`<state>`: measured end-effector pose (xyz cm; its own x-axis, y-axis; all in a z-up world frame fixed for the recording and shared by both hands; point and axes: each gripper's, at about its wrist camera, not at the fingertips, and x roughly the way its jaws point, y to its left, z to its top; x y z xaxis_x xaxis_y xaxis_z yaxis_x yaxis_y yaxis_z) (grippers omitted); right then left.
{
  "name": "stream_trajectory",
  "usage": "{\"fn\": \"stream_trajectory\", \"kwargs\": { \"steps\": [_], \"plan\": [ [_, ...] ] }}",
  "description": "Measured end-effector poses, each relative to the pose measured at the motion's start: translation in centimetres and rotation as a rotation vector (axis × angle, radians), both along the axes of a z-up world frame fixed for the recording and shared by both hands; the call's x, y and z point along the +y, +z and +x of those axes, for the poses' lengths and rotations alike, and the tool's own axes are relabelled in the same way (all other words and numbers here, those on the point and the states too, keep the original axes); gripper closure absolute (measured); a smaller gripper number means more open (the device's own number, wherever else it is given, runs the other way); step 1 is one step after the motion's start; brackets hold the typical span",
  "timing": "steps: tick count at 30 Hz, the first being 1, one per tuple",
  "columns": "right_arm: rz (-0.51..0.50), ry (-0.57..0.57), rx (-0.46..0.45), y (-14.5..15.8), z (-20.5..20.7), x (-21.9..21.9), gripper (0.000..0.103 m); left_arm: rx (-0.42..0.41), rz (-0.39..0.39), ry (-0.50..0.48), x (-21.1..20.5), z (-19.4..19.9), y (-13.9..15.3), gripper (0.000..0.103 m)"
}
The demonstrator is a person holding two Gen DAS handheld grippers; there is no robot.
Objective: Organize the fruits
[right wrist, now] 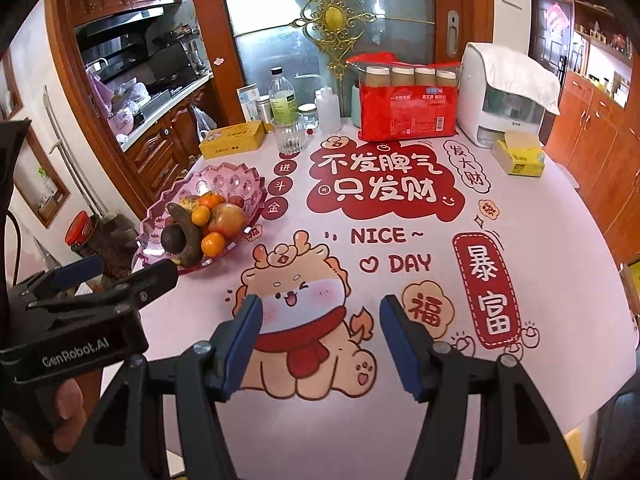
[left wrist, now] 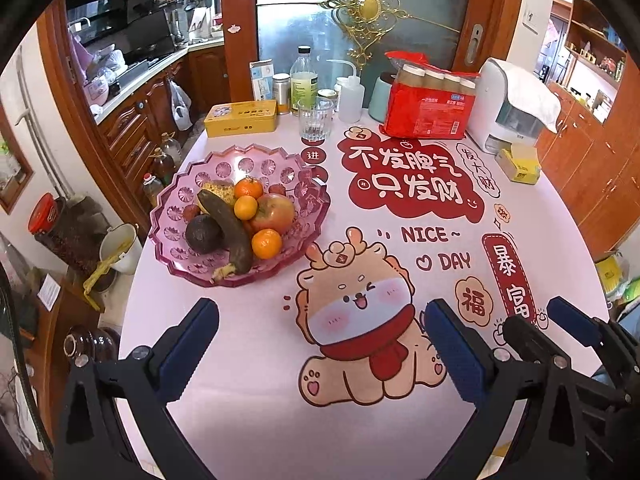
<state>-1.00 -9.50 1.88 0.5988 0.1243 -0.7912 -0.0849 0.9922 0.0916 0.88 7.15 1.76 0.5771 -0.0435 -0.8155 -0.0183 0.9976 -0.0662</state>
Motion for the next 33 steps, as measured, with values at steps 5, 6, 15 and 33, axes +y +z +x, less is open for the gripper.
{"fn": "stream_trajectory", "kwargs": {
  "steps": [5, 6, 15, 33],
  "plan": [
    [0.002, 0.012, -0.008, 0.2, -0.7, -1.3, 0.042, 0.004, 0.007, 0.015, -1.1, -0.8, 0.1, 0.001],
    [0.001, 0.014, -0.01, 0.3, -0.8, -1.4, 0.042, 0.005, 0.007, 0.018, -1.2, -1.0, 0.2, 0.001],
    [0.013, 0.04, -0.015, 0.3, -1.6, -2.8, 0.042, -0.002, 0.021, 0.045, -2.5, -2.3, 0.4, 0.001],
    [0.027, 0.06, -0.042, 0.9, -1.8, -5.0, 0.042, -0.012, 0.04, 0.058, -5.0, -2.9, 0.9, 0.001]
  ]
}}
